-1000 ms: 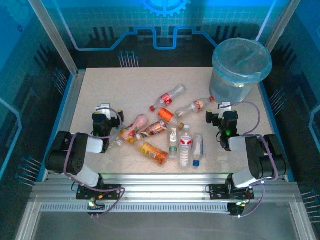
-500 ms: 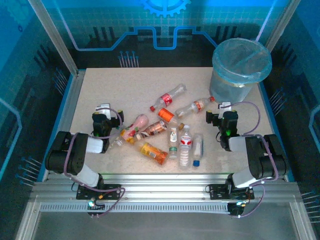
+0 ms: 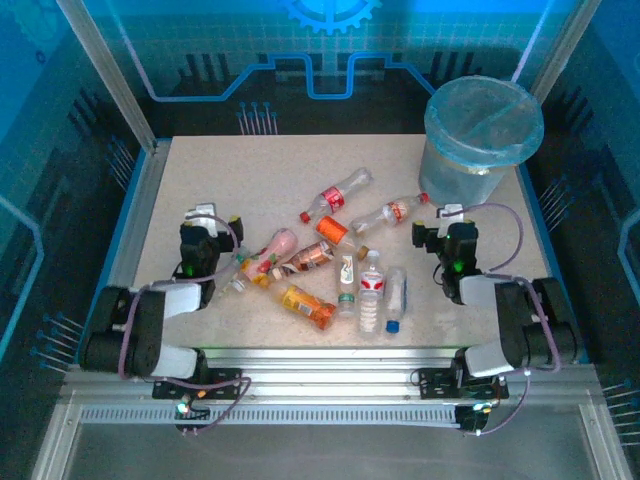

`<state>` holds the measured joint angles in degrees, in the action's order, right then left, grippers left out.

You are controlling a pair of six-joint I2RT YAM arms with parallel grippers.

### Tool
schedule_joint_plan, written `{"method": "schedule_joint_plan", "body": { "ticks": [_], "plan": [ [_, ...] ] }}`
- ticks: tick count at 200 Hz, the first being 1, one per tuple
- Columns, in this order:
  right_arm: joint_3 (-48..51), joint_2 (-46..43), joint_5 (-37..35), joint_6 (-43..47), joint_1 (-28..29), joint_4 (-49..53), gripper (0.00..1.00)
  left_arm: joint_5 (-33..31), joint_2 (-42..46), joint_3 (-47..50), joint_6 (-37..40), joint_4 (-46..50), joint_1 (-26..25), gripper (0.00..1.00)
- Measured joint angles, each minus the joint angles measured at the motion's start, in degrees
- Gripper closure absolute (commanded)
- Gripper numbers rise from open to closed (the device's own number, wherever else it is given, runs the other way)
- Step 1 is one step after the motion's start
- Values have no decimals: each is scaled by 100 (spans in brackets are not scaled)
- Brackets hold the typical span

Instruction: Put the plastic bottles in the bin

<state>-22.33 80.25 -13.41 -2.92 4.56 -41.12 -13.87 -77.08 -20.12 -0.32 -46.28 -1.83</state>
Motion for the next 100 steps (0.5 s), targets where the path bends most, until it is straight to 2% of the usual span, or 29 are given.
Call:
{"method": "schedule_joint_plan", "body": {
  "ticks": [25, 49, 77, 100],
  "plan": [
    [-144, -1091, -4, -50, 46, 997, 5, 4, 951, -245, 15, 654, -17, 15],
    [-872, -1816, 37, -304, 186, 2483, 9, 28, 1268, -988, 9, 1521, -92, 17],
    [-2142, -1862, 275, -605, 544, 4216, 13, 96, 1259, -2031, 26, 2520, -472, 17],
    [-3163, -1541, 634, -916, 765, 5569, 16, 179, 1001, -2962, 236, 3495, -1182, 17]
  ]
}}
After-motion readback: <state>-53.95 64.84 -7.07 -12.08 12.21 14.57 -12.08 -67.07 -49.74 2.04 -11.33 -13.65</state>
